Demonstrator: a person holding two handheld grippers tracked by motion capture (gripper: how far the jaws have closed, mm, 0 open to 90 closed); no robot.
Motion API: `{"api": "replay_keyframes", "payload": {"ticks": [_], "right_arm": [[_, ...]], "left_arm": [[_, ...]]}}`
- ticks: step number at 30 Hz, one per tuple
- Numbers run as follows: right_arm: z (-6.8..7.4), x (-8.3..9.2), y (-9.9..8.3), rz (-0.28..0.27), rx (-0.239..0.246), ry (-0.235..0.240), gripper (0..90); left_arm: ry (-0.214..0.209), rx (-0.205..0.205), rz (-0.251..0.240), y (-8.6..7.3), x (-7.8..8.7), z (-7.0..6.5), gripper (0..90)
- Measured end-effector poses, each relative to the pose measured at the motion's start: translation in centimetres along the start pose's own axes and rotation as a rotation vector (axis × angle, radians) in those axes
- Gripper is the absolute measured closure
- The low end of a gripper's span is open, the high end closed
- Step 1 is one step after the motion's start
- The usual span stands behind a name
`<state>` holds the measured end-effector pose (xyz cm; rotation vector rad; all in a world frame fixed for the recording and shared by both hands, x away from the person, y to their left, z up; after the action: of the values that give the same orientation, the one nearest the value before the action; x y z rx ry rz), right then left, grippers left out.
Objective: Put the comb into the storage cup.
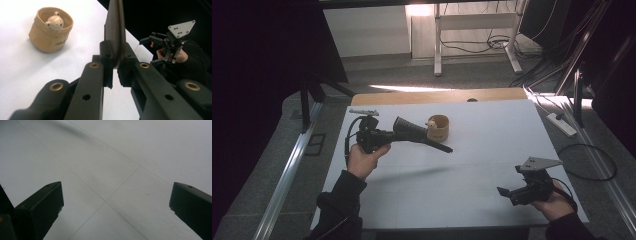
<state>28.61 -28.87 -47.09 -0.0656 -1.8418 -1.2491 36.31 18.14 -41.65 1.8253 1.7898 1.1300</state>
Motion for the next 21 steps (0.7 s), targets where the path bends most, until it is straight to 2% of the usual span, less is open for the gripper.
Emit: {"api": "replay_keyframes", "payload": {"ticks": [21], "right_arm": [[-1.2, 2.1, -1.9, 0.041, -0.091, -0.066, 0.0]], "left_arm": [[0.057, 0.002, -0.003, 2.0, 1.3, 0.8, 82.6]]}}
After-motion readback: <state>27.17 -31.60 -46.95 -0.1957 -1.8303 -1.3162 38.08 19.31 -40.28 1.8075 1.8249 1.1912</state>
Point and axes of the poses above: each handheld gripper's, and its own axes: x roughly backward along the jaws, y roughly out of its top, z roughly to its left, the point moved 1 cm from there along -x, roughly forward along the jaws, and after that the axes turned 11 degrees about -y, right-handed, at the moved point
